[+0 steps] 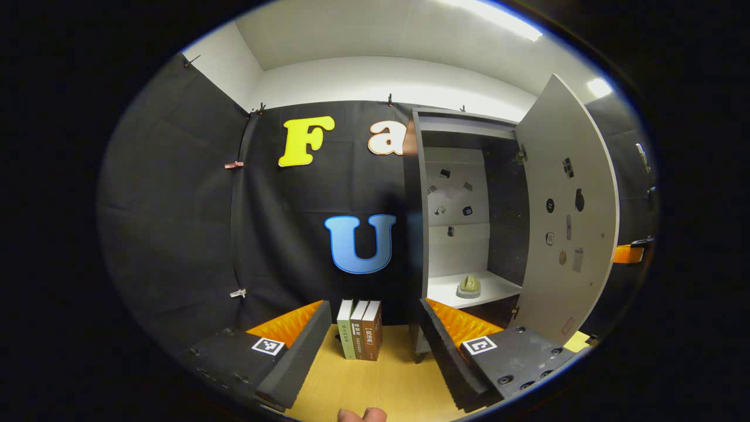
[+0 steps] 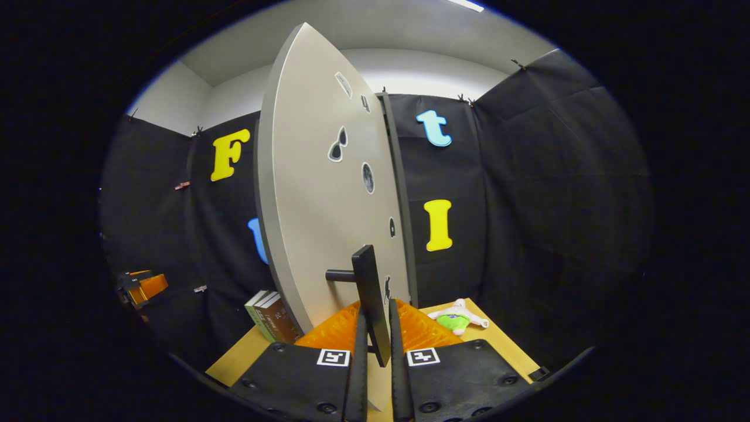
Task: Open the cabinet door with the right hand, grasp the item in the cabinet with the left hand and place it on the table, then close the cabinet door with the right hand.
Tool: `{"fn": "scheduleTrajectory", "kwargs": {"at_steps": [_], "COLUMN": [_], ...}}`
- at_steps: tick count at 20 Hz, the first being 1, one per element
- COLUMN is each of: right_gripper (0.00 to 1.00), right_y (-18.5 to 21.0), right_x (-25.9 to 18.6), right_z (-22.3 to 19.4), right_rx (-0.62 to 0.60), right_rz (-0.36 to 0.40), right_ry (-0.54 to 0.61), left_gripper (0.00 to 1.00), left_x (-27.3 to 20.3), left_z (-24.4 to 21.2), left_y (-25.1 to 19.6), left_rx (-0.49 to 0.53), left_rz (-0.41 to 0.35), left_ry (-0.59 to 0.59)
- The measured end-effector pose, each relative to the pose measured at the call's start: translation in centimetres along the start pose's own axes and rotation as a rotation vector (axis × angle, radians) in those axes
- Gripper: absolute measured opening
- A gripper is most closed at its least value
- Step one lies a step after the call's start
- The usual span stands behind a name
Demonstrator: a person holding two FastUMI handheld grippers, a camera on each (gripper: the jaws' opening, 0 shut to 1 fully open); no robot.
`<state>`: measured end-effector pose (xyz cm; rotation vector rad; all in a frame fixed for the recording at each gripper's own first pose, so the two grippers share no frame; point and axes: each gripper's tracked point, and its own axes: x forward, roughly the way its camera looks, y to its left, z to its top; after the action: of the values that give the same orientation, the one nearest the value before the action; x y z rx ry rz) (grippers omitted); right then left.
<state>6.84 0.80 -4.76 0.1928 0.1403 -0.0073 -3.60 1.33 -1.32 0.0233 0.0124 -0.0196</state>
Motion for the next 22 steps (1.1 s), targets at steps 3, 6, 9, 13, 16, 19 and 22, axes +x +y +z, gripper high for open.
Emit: {"fn": "scheduleTrajectory", "kwargs": {"at_steps": [3,6,9,13,16,19,22], "right_gripper": [0.25,0.14,0.14,0.14,0.14,0.13,0.14], "right_y": [-2.1,-5.0,-6.2,-7.8,-8.1,-8.4,-9.0], "right_x": [0.0,-0.3,-1.1,-1.0,-1.0,-0.8,-1.3], "right_z": [0.7,1.3,1.6,1.7,1.5,0.9,1.6], "right_rx": [-0.108,-0.139,-0.117,-0.126,-0.116,-0.122,-0.107], "right_rz": [-0.081,-0.124,-0.142,-0.172,-0.139,-0.109,-0.057], "right_ry": [-0.043,-0.045,-0.053,-0.061,-0.057,-0.032,-0.038], "left_gripper": [0.94,0.94,0.94,0.95,0.95,0.95,0.94], "left_x": [0.2,0.5,0.7,1.3,1.8,2.6,3.6], "left_z": [0.1,0.0,-0.1,-0.2,-0.3,-0.4,-0.3], "left_y": [-0.8,-1.7,-2.1,-2.7,-2.9,-3.7,-5.2], "left_rx": [-0.002,-0.011,-0.007,-0.014,-0.021,-0.013,-0.007], "left_rz": [-0.016,-0.028,-0.029,-0.036,-0.026,-0.013,-0.004], "left_ry": [0.001,0.007,0.012,0.018,0.026,0.032,0.036]}}
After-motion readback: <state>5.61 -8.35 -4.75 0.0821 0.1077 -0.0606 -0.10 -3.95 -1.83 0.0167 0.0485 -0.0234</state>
